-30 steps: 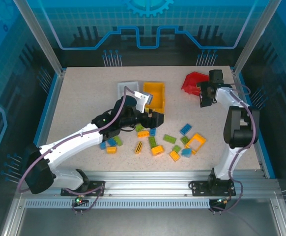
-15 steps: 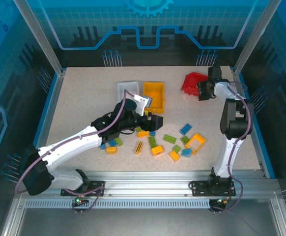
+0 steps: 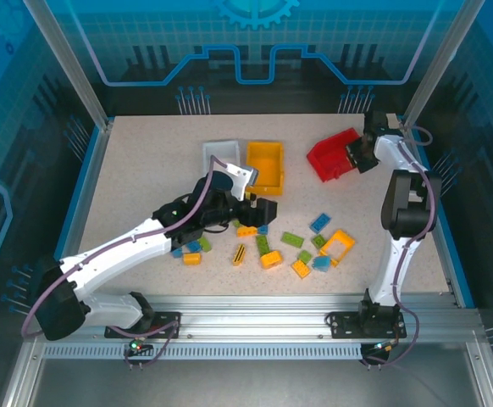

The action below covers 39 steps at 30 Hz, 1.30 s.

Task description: Sort the legos into containers by color

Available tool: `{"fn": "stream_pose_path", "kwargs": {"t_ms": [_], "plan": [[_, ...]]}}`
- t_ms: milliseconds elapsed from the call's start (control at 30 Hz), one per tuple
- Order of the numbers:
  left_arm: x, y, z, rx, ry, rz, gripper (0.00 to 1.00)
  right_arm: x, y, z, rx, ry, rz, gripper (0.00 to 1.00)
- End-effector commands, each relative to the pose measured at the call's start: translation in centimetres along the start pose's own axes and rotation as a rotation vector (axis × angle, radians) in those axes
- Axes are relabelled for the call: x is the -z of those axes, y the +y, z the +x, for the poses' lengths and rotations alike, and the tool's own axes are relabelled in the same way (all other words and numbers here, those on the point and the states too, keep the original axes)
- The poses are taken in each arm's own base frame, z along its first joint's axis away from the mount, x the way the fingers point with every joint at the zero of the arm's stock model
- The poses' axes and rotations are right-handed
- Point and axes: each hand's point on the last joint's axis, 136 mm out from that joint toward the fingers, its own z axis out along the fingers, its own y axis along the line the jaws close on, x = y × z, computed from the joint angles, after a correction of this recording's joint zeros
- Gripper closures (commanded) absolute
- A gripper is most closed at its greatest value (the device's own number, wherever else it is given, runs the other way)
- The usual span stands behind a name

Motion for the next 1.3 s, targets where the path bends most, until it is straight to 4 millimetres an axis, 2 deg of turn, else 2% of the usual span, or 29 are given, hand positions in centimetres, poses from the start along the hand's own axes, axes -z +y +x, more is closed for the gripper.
{"fn": "stream_pose_path", "kwargs": {"t_ms": [0, 167, 233, 400, 600, 833, 967, 1067, 1167, 1267], "plan": [[1.8, 0.0, -0.9, 0.009, -0.02, -0.025, 0.16, 2.7, -0.6, -0.1, 0.45, -0.03, 0.029, 1.0], [2.4, 0.2, -0.3, 0.037, 0.01, -0.04, 0.16, 2.6, -0.4, 3.2, 0.746, 0.103, -0.05, 1.0], [2.5, 0.4, 0.0, 0.05, 0.029, -0.053, 0.17, 2.2, -0.5, 4.2, 0.799, 0.155, -0.052, 1.0], [2.7, 0.7, 1.1, 0.081, 0.069, -0.07, 0.17, 0.8, 1.3, 7.1, 0.906, 0.281, -0.098, 1.0], [2.8, 1.3, 2.0, 0.1, 0.082, -0.08, 0.18, -0.3, 2.4, 9.1, 0.945, 0.352, -0.081, 1.0], [2.5, 1.4, 2.4, 0.105, 0.095, -0.081, 0.18, -1.6, 2.7, 9.9, 0.943, 0.38, -0.045, 0.99], [2.5, 1.3, 2.4, 0.105, 0.094, -0.078, 0.18, -1.7, 2.6, 9.6, 0.917, 0.364, -0.024, 0.82], [2.4, 1.3, 2.5, 0.105, 0.099, -0.078, 0.18, -0.8, 3.1, 9.3, 0.901, 0.338, -0.035, 0.68], [2.4, 1.2, 2.6, 0.106, 0.1, -0.071, 0.18, 1.2, 3.6, 8.5, 0.885, 0.267, -0.041, 0.57], [2.2, 0.5, 2.8, 0.099, 0.109, -0.048, 0.17, 4.7, 3.6, 6.8, 0.839, 0.154, -0.024, 0.48]]}}
